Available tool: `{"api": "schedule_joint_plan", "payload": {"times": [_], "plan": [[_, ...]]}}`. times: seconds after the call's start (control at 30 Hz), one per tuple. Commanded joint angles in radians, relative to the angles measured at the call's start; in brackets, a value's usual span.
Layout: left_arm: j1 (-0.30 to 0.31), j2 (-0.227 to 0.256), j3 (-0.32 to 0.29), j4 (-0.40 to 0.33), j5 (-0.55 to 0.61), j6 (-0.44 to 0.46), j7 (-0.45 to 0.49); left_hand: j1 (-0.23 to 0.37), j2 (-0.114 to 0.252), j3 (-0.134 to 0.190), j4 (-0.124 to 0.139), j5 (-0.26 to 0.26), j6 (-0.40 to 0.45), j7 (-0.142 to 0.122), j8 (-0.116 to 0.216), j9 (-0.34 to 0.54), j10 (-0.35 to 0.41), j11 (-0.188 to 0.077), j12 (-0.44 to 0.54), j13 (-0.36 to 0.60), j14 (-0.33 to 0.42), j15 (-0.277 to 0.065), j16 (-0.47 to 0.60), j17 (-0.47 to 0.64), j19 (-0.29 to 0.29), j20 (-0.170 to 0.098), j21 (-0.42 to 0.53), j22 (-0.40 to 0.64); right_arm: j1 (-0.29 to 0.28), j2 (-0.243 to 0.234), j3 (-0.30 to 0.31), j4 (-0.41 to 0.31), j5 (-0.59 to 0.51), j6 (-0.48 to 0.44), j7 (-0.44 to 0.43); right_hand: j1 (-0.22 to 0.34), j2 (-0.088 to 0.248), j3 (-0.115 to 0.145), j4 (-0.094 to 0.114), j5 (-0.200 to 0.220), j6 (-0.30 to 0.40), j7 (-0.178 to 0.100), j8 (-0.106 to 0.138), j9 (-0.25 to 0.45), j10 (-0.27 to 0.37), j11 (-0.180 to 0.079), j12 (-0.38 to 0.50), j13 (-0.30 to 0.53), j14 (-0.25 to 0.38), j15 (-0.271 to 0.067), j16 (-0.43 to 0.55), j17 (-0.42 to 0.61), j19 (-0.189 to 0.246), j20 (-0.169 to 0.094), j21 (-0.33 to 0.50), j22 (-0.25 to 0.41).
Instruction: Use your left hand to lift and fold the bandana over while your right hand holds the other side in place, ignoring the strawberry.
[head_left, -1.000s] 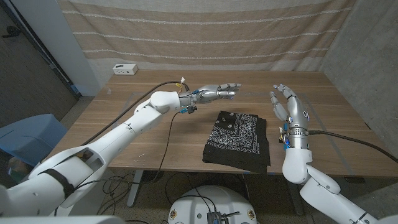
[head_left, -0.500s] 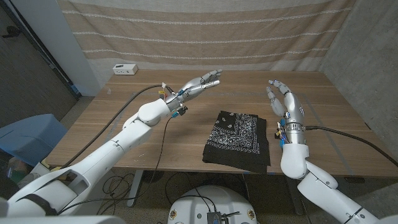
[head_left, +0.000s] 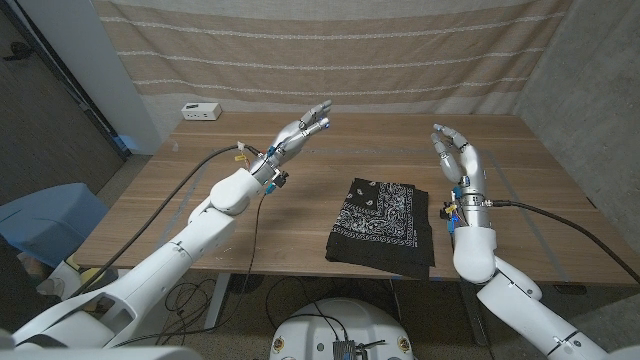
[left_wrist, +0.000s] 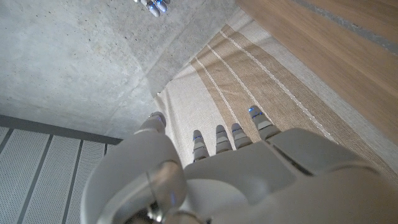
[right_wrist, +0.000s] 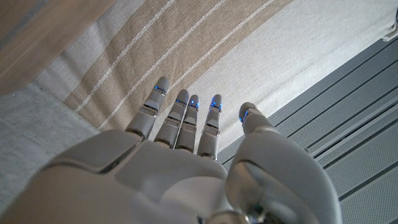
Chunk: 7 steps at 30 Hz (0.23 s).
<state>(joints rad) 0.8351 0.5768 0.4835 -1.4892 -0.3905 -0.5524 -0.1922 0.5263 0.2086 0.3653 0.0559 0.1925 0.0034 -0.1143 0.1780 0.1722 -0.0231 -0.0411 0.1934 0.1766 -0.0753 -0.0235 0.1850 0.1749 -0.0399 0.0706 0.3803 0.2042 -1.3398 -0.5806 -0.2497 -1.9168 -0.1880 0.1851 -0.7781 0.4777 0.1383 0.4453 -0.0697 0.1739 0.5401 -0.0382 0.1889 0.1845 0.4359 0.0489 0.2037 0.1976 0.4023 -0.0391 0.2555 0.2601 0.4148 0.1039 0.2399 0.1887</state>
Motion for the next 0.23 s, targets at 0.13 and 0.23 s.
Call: {"api": "schedule_joint_plan", "payload": {"times": [0.13,0.23], "plan": [[0.104,-0.033,-0.087,0.026,-0.063,-0.023,0.154,0.032,0.01,0.174,0.037,0.015,-0.047,0.093,-0.008,-0.001,-0.003,0.009,-0.003,0.002,-0.007,-0.009,-0.006,-0.001,0.027,-0.098,0.01,-0.008,0.047,0.074,0.029,0.059,0.109,0.109,0.059,-0.012,-0.002,0.0,-0.001,0.005,0.006,0.016,0.004,0.003,0.008,0.018,0.006,0.002,0.013,0.005,0.003,0.001,0.005,-0.003,0.005,0.001],[0.124,-0.063,-0.108,0.046,-0.074,-0.021,0.217,0.036,0.008,0.184,0.035,0.015,-0.052,0.091,-0.008,-0.002,-0.002,0.007,-0.002,0.002,-0.007,-0.007,-0.006,-0.002,0.026,-0.105,0.009,-0.009,0.08,0.09,0.007,0.079,0.096,0.124,0.068,-0.002,0.002,0.008,-0.011,0.007,0.006,0.016,0.004,0.003,0.009,0.017,0.005,0.002,0.016,0.004,0.002,-0.003,0.007,-0.004,0.005,0.002]]}}
